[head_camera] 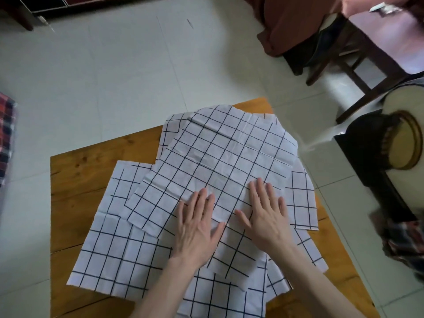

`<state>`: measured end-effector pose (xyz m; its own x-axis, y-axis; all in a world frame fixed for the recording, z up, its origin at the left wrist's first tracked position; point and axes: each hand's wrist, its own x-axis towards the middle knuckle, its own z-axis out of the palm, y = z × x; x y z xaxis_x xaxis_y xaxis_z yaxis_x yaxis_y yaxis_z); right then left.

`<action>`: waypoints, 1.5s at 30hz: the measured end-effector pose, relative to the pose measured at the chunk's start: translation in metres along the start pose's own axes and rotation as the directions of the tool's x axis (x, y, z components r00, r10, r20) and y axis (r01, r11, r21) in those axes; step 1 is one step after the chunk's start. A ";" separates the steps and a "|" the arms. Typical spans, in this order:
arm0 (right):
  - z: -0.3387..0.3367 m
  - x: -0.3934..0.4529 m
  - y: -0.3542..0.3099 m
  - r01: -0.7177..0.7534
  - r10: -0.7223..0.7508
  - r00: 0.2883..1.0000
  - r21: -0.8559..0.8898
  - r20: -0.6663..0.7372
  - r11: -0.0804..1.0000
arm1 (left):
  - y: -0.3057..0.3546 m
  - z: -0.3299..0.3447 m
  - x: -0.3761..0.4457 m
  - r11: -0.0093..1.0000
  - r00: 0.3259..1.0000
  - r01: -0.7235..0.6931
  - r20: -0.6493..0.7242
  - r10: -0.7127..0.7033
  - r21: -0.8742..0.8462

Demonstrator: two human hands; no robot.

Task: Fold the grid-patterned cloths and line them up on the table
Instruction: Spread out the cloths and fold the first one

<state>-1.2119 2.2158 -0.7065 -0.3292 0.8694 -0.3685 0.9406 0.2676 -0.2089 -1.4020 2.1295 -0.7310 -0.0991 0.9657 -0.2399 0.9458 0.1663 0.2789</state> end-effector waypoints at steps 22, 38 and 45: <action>-0.003 0.021 0.031 0.148 -0.098 0.936 0.126 -0.337 0.981 | -0.026 -0.026 0.044 0.982 0.980 -0.068 -0.173 0.099 0.175; -0.004 0.036 0.027 0.245 -0.223 0.890 0.005 -0.398 0.969 | -0.052 -0.020 0.050 0.985 0.925 -0.172 -0.345 0.160 -0.002; 0.005 0.035 0.026 0.312 -0.256 0.893 0.098 -0.371 0.945 | -0.052 -0.025 0.052 0.964 0.878 -0.235 -0.453 0.156 -0.122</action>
<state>-1.1992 2.2507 -0.7296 -0.5039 0.8616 0.0604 0.7781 0.4832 -0.4014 -1.4642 2.1760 -0.7348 -0.0794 0.9638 0.2546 0.8975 -0.0420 0.4390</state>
